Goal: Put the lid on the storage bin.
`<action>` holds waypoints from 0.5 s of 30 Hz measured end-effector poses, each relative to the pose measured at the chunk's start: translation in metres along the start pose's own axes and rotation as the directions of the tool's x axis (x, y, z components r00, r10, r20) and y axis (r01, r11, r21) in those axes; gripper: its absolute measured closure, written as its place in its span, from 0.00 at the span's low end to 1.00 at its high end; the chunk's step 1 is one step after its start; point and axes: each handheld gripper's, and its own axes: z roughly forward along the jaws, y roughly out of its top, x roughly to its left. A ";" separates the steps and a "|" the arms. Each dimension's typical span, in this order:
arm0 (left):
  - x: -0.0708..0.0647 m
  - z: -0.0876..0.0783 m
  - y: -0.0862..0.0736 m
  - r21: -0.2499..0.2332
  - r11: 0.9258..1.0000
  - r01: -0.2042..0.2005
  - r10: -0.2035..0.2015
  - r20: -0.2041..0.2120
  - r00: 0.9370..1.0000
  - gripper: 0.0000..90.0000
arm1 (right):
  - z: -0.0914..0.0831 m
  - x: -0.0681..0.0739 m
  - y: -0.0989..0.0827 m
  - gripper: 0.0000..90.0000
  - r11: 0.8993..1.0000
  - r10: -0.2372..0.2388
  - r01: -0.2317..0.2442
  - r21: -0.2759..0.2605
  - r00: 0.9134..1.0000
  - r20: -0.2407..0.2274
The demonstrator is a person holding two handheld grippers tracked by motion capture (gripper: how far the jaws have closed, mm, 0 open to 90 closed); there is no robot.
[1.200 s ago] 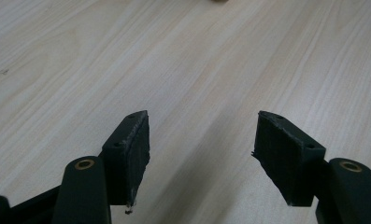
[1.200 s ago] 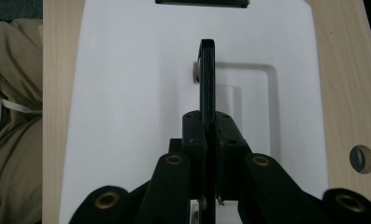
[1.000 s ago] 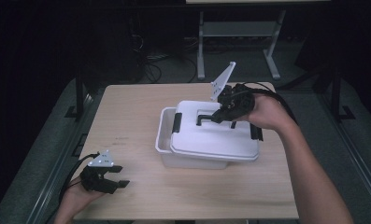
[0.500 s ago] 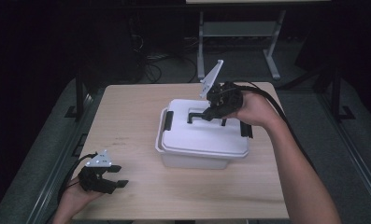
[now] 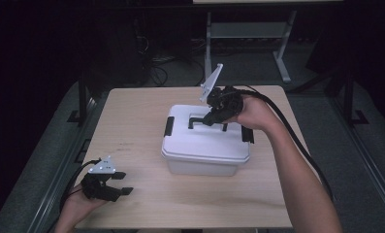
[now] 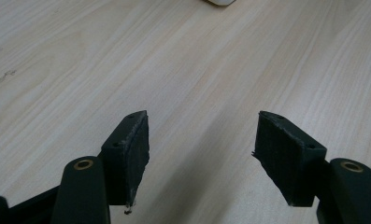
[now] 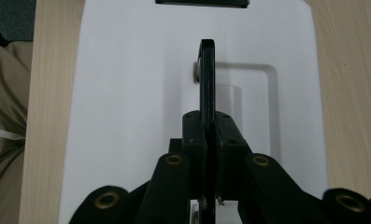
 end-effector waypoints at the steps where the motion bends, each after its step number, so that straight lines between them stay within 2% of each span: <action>1: 0.000 0.000 0.000 -0.001 1.000 0.001 -0.001 0.002 1.000 0.39 | 0.001 0.000 0.001 0.94 1.000 0.001 -0.001 0.002 1.000 0.000; 15: 0.001 0.000 -0.002 -0.006 1.000 0.009 -0.009 0.007 1.000 0.38 | 0.016 -0.009 0.008 0.94 1.000 -0.005 0.005 0.014 1.000 -0.014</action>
